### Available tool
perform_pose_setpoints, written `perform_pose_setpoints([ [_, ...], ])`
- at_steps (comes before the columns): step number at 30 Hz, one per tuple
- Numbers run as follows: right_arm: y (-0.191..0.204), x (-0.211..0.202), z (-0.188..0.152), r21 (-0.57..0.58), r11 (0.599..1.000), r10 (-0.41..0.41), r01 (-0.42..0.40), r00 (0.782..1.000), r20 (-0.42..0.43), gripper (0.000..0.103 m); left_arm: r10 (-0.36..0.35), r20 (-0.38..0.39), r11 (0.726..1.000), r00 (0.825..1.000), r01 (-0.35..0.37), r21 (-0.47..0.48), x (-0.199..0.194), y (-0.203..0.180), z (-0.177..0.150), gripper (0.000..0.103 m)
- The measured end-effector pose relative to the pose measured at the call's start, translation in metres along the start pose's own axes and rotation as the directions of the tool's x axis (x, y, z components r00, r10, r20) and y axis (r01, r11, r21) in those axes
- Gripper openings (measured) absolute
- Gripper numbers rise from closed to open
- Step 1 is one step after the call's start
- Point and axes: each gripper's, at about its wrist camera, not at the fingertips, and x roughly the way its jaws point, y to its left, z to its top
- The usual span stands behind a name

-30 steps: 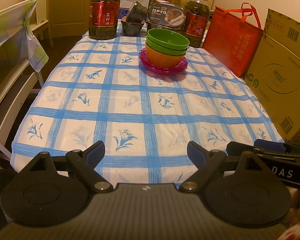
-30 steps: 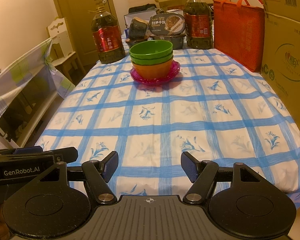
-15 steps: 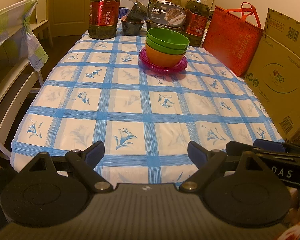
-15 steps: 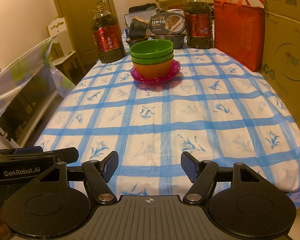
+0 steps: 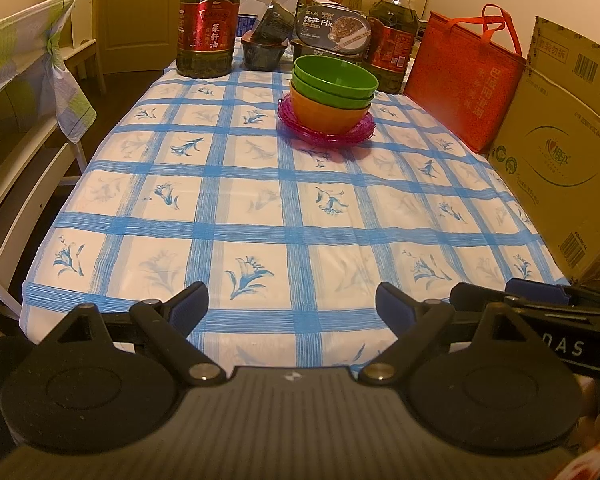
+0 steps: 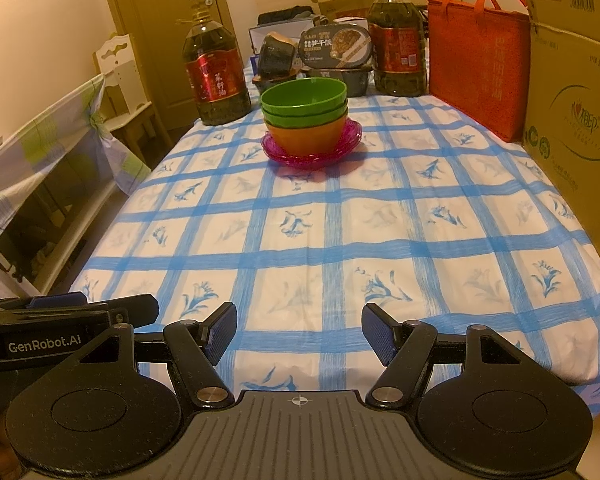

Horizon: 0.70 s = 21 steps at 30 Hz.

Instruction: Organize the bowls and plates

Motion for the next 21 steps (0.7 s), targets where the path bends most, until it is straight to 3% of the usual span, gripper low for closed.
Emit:
perform_pose_setpoints([
  [21,0.0005,0.0008,-0.0012,0.002,1.000,-0.001,0.001,1.000,-0.003,0.069,0.008,0.013,1.000,1.000,-0.008,0.007,0.0001,-0.0009,-0.0043,0.090],
])
